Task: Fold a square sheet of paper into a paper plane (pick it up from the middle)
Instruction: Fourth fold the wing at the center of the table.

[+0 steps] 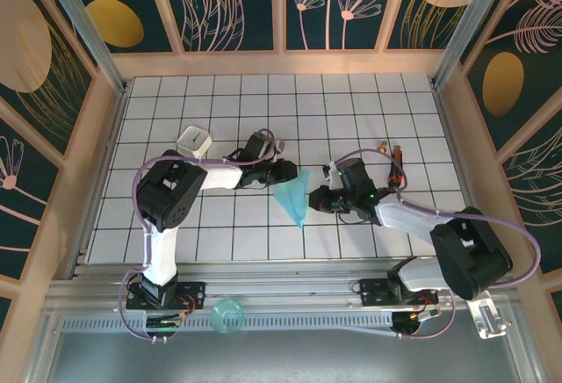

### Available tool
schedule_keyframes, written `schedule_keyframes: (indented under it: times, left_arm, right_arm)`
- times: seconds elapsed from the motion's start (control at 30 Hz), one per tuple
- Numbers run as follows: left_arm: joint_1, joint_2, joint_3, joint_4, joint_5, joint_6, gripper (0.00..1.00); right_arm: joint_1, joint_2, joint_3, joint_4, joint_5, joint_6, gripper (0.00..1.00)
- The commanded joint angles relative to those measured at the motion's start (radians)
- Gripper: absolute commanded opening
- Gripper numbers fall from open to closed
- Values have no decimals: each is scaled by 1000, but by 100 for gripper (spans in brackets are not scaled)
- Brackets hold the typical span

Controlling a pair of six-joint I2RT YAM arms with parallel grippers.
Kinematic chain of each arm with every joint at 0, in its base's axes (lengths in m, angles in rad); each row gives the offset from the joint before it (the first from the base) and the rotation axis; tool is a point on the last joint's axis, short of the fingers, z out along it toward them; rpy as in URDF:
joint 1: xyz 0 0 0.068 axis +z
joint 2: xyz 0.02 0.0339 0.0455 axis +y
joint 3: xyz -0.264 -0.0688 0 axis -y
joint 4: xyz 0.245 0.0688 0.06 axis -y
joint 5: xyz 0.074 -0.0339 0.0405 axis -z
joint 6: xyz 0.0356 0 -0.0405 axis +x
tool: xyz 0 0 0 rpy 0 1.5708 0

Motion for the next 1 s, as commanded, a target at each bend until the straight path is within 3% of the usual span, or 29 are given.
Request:
schedule_keyframes:
  times: [0.0,0.13,0.23,0.47,0.67,0.97]
  left_arm:
    - [8,-73,-34,58,8,-54,41]
    - [6,-148,-116,102,11,-87,45]
    - [-5,-187,-172,115,24,-108,41]
    - [-50,-202,-219,144,114,-153,13]
    - [-55,-113,-161,167,178,-166,2]
    - [-41,4,-59,-22,35,-58,0]
  right_arm:
    - [6,-16,-36,23,-21,24,0]
    - [54,27,-26,91,-40,47,0]
    - [93,69,-21,133,-51,63,0]
    - [102,127,-13,161,-34,69,0]
    - [88,120,-35,157,-21,69,0]
    - [96,134,-7,157,-33,70,0]
